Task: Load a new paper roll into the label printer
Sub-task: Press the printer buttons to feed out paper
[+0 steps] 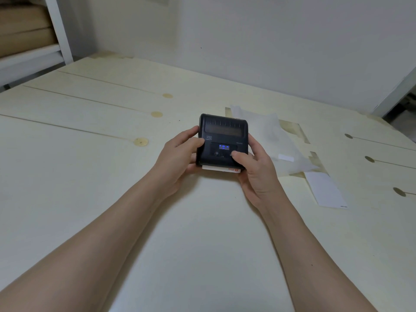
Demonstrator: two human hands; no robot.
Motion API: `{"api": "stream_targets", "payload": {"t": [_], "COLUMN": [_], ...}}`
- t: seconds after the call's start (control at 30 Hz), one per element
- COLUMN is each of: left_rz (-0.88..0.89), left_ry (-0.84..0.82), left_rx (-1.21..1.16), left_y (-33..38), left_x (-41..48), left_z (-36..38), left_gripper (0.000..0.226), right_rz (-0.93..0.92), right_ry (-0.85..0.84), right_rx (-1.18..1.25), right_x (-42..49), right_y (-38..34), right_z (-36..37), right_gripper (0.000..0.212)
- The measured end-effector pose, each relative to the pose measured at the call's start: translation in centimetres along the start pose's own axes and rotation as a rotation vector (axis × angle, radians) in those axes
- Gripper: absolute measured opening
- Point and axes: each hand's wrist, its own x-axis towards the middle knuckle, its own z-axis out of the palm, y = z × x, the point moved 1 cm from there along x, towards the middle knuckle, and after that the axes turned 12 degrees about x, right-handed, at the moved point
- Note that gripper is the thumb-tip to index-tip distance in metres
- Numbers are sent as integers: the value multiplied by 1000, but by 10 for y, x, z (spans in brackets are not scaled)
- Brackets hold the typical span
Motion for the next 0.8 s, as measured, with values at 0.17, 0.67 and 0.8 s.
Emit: {"api": "stream_targets", "payload": {"t": [0.17,0.67,0.8], "left_rz": [12,27,35], "left_ry": [-2,-27,-31], "left_rx": [0,1,3], "left_y": [0,3,3], "left_x": [-1,-4,-3], "left_z": [0,0,0], "left_gripper": [44,44,44], "right_rz": [3,2,-2], "right_ry": [6,11,15], "right_rx": [-36,-71,-64], "right_x": [0,-1,-1], "right_y": [1,1,0], "right_z": [-2,-2,-2], "right_gripper": [66,73,74]}}
